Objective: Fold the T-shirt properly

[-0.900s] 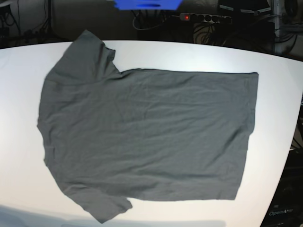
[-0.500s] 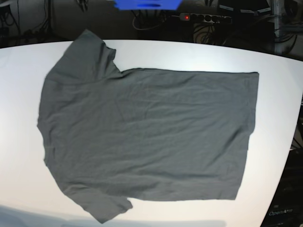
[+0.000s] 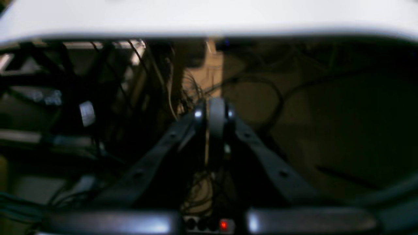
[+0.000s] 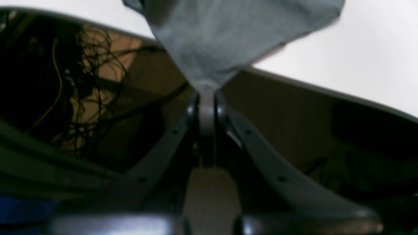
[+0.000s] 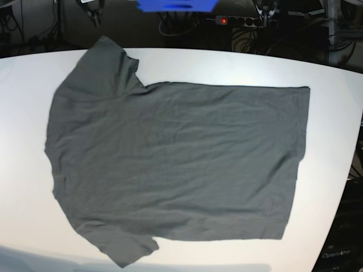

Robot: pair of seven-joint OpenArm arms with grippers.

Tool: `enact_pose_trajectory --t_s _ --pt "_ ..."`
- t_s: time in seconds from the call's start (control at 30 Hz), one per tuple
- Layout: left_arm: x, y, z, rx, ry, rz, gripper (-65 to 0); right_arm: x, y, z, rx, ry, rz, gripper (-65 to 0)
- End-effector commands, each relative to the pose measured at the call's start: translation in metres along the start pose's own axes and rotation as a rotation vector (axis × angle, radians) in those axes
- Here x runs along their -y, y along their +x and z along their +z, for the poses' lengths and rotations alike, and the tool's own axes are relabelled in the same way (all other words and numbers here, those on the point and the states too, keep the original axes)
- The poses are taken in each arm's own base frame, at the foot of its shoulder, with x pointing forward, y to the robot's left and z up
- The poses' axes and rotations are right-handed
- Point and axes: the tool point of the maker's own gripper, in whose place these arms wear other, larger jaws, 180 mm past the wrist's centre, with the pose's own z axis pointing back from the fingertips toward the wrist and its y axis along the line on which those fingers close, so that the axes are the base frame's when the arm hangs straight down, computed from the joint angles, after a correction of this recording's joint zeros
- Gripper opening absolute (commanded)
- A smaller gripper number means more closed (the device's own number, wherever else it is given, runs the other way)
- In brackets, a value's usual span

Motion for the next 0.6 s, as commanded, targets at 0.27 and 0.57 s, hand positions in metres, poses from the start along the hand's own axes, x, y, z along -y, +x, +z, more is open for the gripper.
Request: enact_pose_trajectory --t_s 0.27,0.57 --pt "0.001 0.020 -0.013 -0.009 -0.002 0.001 -63.9 -0.002 0.010 -0.022 -0.007 0.039 -0.035 -64.0" --pt "0.002 0.019 -0.019 -0.028 -0.003 0.002 -63.9 -0.013 0.011 -0.029 -0.010 0.080 -0.059 -40.3"
